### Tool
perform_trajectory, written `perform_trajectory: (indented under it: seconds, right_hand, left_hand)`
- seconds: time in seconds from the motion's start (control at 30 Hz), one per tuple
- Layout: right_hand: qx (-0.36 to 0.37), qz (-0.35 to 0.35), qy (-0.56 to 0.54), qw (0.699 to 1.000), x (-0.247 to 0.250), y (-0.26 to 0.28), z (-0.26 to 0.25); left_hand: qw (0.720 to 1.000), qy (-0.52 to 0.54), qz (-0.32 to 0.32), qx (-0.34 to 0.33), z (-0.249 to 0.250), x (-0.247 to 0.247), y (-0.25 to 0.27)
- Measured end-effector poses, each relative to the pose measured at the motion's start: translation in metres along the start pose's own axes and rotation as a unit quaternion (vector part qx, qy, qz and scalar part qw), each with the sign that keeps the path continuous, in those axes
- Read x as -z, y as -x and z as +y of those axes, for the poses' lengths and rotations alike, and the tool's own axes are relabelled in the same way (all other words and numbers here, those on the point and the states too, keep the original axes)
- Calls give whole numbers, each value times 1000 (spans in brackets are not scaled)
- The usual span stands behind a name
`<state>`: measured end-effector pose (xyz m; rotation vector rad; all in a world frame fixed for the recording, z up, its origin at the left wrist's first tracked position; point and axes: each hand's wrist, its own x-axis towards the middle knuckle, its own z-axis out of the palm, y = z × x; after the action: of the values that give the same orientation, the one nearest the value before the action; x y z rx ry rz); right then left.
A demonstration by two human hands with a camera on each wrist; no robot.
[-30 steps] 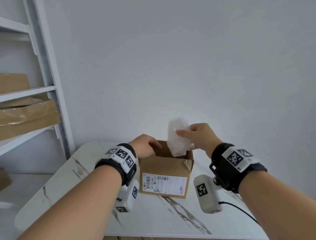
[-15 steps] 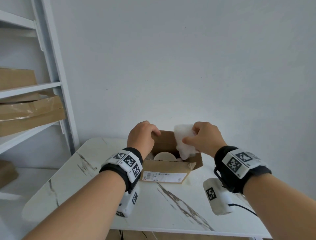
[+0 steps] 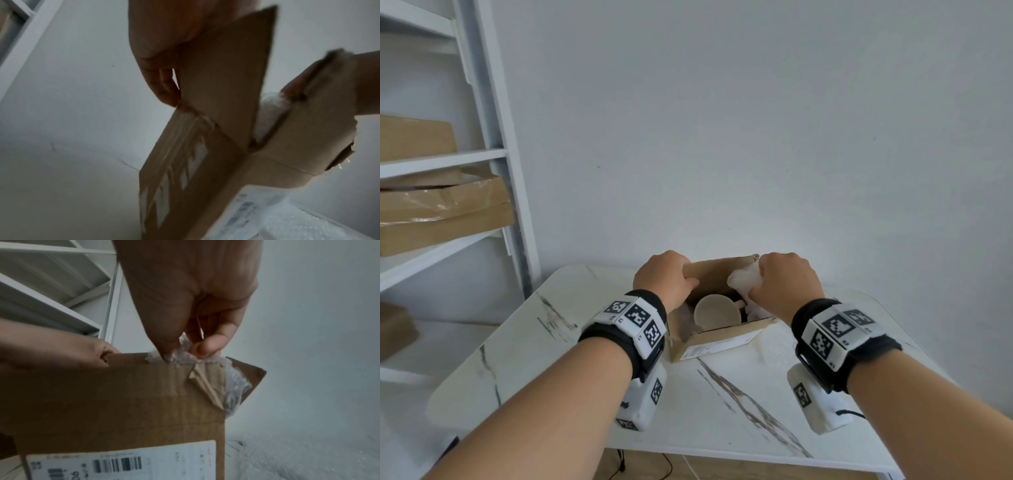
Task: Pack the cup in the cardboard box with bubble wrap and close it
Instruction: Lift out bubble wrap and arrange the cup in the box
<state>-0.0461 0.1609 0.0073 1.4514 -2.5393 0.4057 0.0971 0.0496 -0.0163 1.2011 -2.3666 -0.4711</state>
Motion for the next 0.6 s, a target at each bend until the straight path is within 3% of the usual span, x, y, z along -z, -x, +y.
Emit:
perform_trajectory:
  seconds: [0.2, 0.43, 0.6]
  right_hand:
    - [-5, -13, 60, 998, -18, -9, -9]
    - [-43, -30, 0, 999, -23, -8, -15]
    - [-15, -124, 28, 992, -21, -3, -29]
  left_hand:
    - [999, -15, 3, -36, -5, 1, 3]
    - [998, -12, 17, -51, -8, 1, 6]
    - [998, -16, 13, -61, -9, 0, 5]
